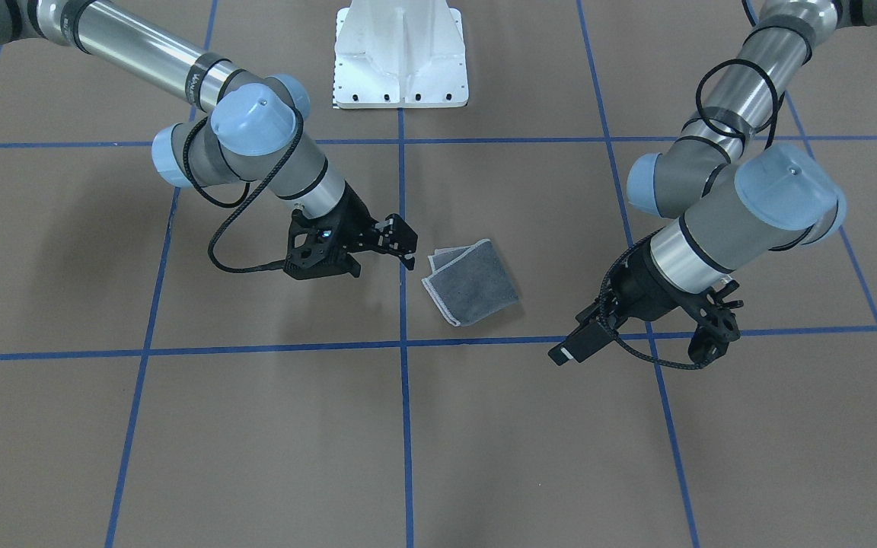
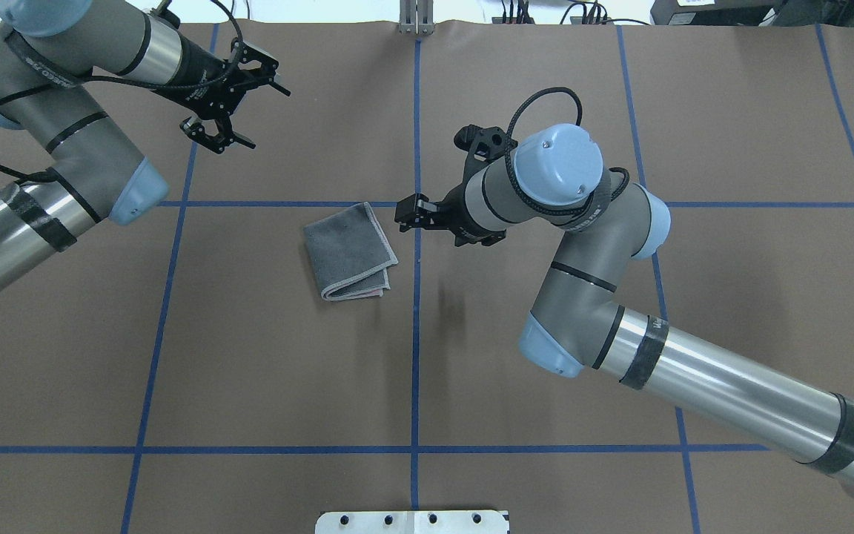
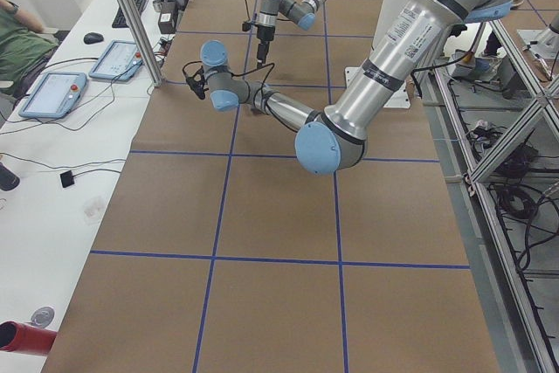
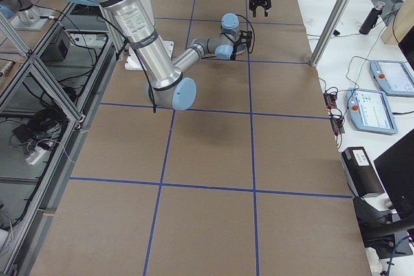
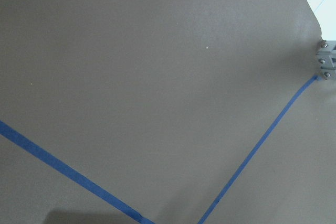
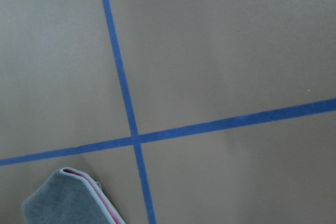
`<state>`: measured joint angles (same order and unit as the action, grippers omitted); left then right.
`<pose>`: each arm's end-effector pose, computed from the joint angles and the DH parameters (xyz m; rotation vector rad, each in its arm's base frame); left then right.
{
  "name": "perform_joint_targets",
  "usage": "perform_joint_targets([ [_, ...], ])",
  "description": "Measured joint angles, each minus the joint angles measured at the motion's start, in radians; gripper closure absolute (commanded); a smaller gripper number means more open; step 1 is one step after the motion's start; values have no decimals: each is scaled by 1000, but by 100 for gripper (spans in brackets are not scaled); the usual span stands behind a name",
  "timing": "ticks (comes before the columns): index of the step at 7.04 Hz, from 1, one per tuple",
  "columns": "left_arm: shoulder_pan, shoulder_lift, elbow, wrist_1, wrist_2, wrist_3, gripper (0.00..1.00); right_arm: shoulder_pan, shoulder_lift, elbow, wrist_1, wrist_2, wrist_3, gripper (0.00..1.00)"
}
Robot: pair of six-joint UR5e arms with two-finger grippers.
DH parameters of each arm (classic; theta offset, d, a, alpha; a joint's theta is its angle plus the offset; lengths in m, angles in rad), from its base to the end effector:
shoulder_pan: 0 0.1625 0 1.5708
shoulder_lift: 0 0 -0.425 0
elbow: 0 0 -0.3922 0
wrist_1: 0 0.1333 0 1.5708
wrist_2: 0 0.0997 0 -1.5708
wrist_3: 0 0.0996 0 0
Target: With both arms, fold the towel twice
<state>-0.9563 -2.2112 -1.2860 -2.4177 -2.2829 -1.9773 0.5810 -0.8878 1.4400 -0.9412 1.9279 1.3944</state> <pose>0.3639 -0.6340 0.3009 -0.2929 1.2982 -0.7363 -0.5531 -0.4810 0.2296 0.1398 -1.2006 0.1432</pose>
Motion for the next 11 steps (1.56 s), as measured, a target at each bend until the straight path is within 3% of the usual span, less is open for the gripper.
perform_joint_targets([
  [3,-4,22,0,-3,-4,33,0,-71,31,-14,-1,-128,-160,1],
  [5,-5,37,2,-1,-3,72,0,-83,84,-84,-1,-170,-203,3],
  [6,-7,41,3,-1,-3,79,0,-83,107,-118,-1,-181,-222,14],
  [11,-18,57,5,0,-4,109,0,-84,159,-209,1,-190,-299,30],
])
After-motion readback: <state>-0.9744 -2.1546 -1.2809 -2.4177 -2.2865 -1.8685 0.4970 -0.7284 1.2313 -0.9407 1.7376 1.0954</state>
